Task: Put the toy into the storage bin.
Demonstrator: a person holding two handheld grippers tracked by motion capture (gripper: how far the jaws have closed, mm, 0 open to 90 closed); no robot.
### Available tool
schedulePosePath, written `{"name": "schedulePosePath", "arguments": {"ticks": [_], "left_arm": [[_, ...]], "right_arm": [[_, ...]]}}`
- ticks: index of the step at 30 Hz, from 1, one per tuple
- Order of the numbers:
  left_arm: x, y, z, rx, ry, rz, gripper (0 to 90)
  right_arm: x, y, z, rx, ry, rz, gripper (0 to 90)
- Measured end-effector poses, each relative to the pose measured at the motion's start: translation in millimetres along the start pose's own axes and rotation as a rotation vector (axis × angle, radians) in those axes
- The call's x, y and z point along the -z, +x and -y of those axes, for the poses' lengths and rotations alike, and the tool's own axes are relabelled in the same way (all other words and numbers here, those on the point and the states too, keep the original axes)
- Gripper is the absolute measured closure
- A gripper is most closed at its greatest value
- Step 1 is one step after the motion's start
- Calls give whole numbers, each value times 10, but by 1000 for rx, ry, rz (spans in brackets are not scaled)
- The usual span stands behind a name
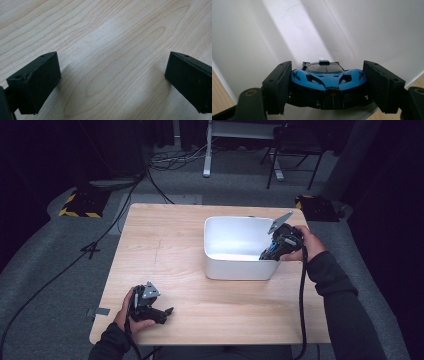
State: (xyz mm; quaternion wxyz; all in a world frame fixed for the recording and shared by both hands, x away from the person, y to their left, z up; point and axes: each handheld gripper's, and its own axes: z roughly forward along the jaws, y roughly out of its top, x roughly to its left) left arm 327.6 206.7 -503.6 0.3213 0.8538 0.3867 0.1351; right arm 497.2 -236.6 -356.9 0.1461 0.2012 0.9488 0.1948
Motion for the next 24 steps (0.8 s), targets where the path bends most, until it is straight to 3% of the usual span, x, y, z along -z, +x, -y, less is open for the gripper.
{"name": "schedulePosePath", "arguments": {"ticks": [11,14,24], "left_arm": [[-1,0,0,1,0,2,5],[1,0,0,-2,0,-2,6],[0,1,0,-2,0,-1,6]], "right_arm": [[9,-21,41,-23,-32,-8,260],[16,-28,56,-48,-43,-20,261],[51,-1,140,-58,-89,-53,262]]}}
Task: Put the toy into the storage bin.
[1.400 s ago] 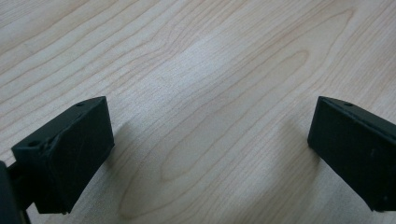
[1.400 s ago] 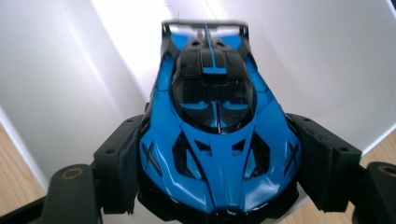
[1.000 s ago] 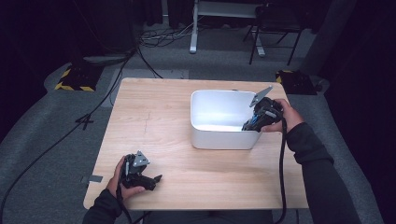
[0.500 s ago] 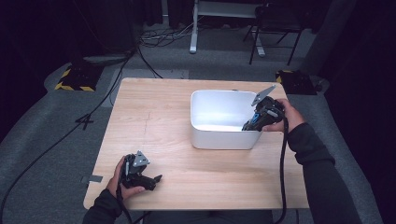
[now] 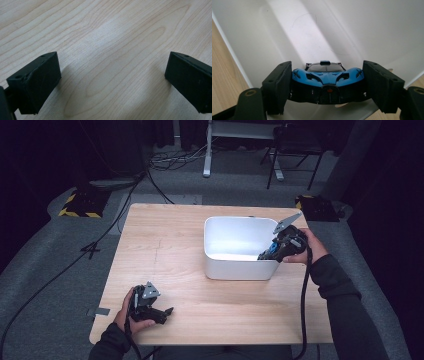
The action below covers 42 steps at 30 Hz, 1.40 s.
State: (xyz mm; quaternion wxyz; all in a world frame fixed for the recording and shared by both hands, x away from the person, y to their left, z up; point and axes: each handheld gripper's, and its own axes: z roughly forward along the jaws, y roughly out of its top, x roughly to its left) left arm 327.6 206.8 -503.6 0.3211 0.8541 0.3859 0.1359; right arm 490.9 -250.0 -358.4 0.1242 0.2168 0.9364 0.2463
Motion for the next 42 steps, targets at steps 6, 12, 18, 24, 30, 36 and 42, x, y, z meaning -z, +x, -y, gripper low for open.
{"name": "schedulePosePath", "arguments": {"ticks": [6,12,18,24,30,36,42], "left_arm": [[-1,-1,1,-1,0,-1,6],[0,-1,0,1,1,1,6],[-1,-1,1,-1,0,-3,6],[-2,-1,1,-1,0,0,6],[-1,-2,1,0,0,-2,6],[-1,-2,0,2,1,-1,6],[-1,-1,1,1,1,-1,6]], "right_arm": [[88,15,38,-38,-40,0,262],[181,24,69,-60,-89,8,273],[198,61,82,-58,-134,25,286],[195,93,91,-67,-192,50,286],[218,108,91,-63,-226,103,261],[224,137,99,-82,-277,136,237],[237,182,114,-103,-335,171,249]]}}
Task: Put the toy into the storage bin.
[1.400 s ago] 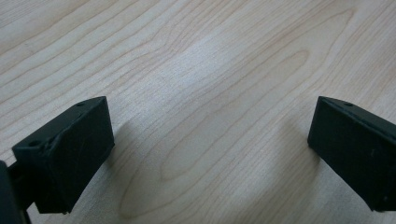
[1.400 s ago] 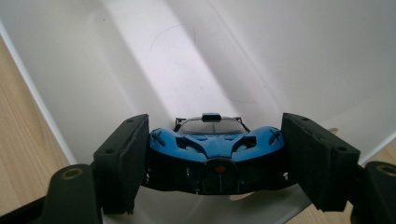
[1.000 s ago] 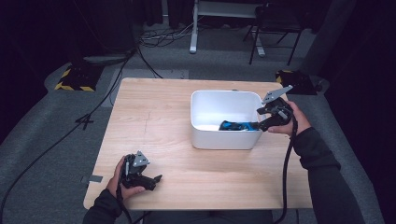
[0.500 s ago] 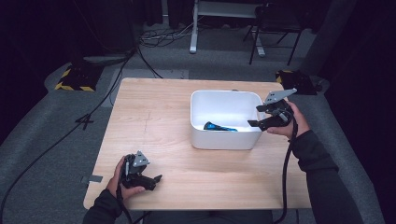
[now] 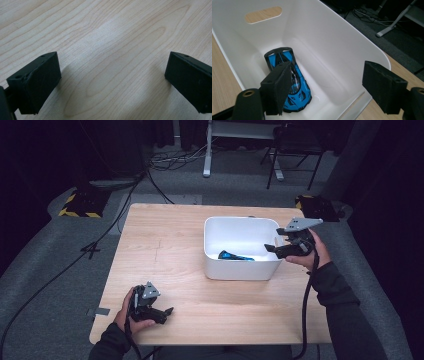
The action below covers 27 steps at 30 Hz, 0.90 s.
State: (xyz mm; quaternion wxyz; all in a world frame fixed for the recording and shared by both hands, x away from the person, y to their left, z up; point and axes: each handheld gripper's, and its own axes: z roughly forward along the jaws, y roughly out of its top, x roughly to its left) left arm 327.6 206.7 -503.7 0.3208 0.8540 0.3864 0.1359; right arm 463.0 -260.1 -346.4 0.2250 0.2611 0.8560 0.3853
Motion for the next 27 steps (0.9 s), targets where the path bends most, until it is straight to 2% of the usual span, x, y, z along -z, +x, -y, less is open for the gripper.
{"name": "schedulePosePath", "arguments": {"ticks": [14,15,27], "left_arm": [[0,-1,0,0,0,-1,6],[0,-1,0,1,0,0,6],[0,-1,0,0,0,-1,6]], "right_arm": [[80,58,19,10,-53,30,258],[109,63,23,-4,-58,32,259],[229,71,107,-14,-78,37,257]]}}
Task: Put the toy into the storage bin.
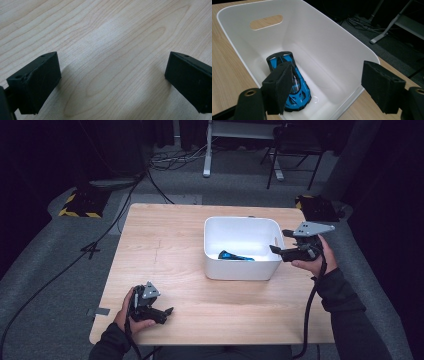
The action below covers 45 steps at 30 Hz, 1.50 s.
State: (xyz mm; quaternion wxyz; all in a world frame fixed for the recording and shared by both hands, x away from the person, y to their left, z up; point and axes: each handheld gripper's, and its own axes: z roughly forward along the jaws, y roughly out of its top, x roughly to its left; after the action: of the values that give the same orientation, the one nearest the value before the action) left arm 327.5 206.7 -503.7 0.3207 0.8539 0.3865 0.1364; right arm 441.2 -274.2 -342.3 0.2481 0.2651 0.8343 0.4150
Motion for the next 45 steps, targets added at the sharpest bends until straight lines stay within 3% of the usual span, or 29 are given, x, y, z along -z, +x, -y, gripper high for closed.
{"name": "schedulePosePath", "arguments": {"ticks": [25,45], "left_arm": [[-1,-1,0,1,-1,0,6],[0,0,0,0,0,0,6]], "right_arm": [[324,69,219,12,-18,37,241],[429,124,480,7,-1,32,233]]}}
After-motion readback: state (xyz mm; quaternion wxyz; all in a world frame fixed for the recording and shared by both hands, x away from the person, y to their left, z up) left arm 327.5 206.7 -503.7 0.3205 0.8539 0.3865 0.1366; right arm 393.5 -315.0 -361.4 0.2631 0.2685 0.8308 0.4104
